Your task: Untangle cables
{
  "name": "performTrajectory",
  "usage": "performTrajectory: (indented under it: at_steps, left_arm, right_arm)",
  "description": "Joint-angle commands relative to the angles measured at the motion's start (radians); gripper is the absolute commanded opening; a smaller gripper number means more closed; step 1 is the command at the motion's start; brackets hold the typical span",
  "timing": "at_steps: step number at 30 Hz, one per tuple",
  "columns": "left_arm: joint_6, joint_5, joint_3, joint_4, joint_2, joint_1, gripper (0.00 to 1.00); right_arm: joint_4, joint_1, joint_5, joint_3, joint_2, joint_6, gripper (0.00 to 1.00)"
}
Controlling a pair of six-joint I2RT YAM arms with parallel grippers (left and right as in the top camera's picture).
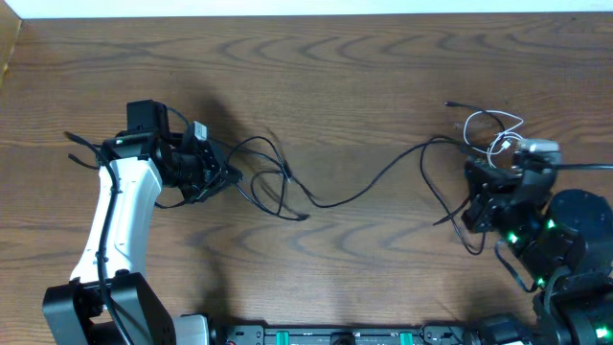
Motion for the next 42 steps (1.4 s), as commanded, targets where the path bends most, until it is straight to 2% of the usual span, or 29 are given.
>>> performTrajectory:
  at_steps: [1, 9, 13, 15, 17, 18, 20, 22, 23, 24, 33, 38, 42]
  left_arm:
    - [0.025, -0.010, -0.003, -0.006, 0.000, 0.004, 0.08]
    - [0.024, -0.049, -0.004, -0.007, 0.000, 0.004, 0.08]
    - [0.024, -0.059, -0.004, -0.017, 0.000, 0.003, 0.09]
    - [0.025, -0.060, -0.004, -0.017, 0.000, 0.003, 0.08]
    - [0.024, -0.062, -0.004, -0.017, 0.000, 0.003, 0.08]
    - [0.024, -0.062, -0.004, -0.018, 0.000, 0.003, 0.08]
    - [0.024, -0.062, -0.004, -0.017, 0.000, 0.003, 0.08]
    - [0.024, -0.063, -0.004, -0.018, 0.000, 0.003, 0.08]
    - [0.024, -0.062, -0.004, -0.017, 0.000, 0.003, 0.09]
    - [0.024, -0.062, -0.004, -0.017, 0.000, 0.003, 0.08]
    - [0.024, -0.067, -0.004, -0.017, 0.000, 0.003, 0.09]
    - [0.024, -0.122, -0.004, -0.021, 0.000, 0.003, 0.09]
    - [0.024, -0.122, -0.004, -0.024, 0.000, 0.003, 0.09]
  right_arm:
    - [-0.001, -0.062, 0.051, 0.017, -0.002, 0.089, 0.01]
    - [-0.021, -0.205, 0.184, 0.017, -0.002, 0.108, 0.01]
    - [-0.049, -0.229, 0.184, 0.016, 0.011, 0.099, 0.01]
    - [-0.068, -0.229, 0.180, 0.016, 0.029, 0.088, 0.05]
    - [-0.087, -0.229, 0.175, 0.016, 0.054, 0.088, 0.17]
    - [-0.093, -0.229, 0.168, 0.016, 0.069, 0.084, 0.27]
    - [-0.098, -0.228, 0.123, 0.016, 0.115, 0.045, 0.60]
    - [-0.097, -0.228, 0.063, 0.016, 0.163, 0.003, 0.87]
    - [-0.098, -0.228, 0.037, 0.016, 0.188, -0.013, 0.95]
    - [-0.098, -0.228, 0.006, 0.016, 0.218, -0.028, 0.99]
    - [-0.099, -0.228, -0.240, 0.016, 0.543, -0.179, 0.99]
    - [-0.097, -0.228, -0.409, 0.016, 0.700, -0.280, 0.99]
    - [-0.092, -0.227, -0.463, 0.016, 0.797, -0.287, 0.99]
